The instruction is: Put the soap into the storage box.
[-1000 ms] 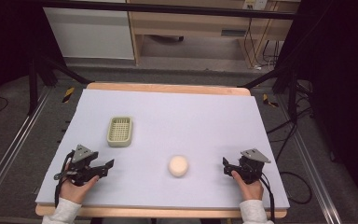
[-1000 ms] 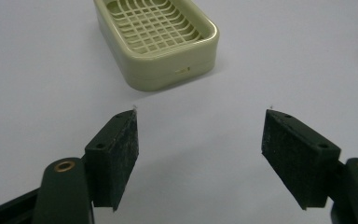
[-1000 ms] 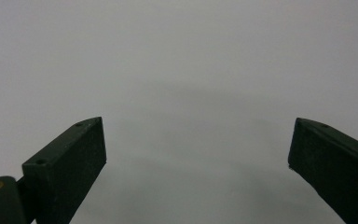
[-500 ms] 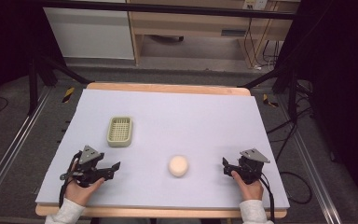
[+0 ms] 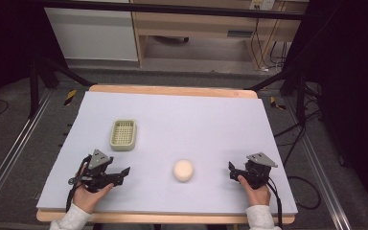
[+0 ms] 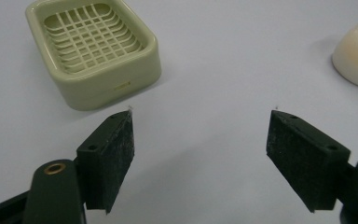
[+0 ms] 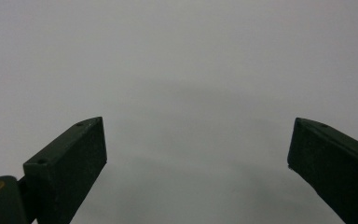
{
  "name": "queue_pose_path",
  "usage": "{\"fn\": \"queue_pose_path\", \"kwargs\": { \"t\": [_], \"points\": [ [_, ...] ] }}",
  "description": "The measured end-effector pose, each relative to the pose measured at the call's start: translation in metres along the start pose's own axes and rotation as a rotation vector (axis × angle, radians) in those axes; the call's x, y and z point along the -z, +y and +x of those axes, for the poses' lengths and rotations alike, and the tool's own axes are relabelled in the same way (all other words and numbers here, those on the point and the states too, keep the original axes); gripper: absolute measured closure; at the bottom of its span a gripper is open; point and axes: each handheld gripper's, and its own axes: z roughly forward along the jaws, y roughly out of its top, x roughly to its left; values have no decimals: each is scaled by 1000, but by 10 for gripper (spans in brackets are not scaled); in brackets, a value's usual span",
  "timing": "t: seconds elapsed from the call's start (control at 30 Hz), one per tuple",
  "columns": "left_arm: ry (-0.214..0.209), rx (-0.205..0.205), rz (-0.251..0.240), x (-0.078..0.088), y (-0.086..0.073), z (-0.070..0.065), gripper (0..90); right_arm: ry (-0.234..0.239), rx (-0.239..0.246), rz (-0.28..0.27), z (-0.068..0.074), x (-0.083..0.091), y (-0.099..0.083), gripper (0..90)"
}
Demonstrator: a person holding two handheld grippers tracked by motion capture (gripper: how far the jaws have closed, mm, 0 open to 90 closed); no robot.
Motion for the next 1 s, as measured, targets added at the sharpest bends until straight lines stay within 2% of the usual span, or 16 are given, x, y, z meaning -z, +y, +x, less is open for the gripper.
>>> {"fn": "queue_pose_path", "kwargs": {
  "t": [0.43,0.7,1.0],
  "points": [
    [-17,-12,-9,-4,10,-10,230,3,-10,-4,-1,0,0,49],
    [-42,-18,0,-13,15,-21,231,1,-8,-4,-1,0,0,49],
    [-69,-44,3,-22,27,-37,230,2,-8,-4,0,0,0,49]
  ]
}}
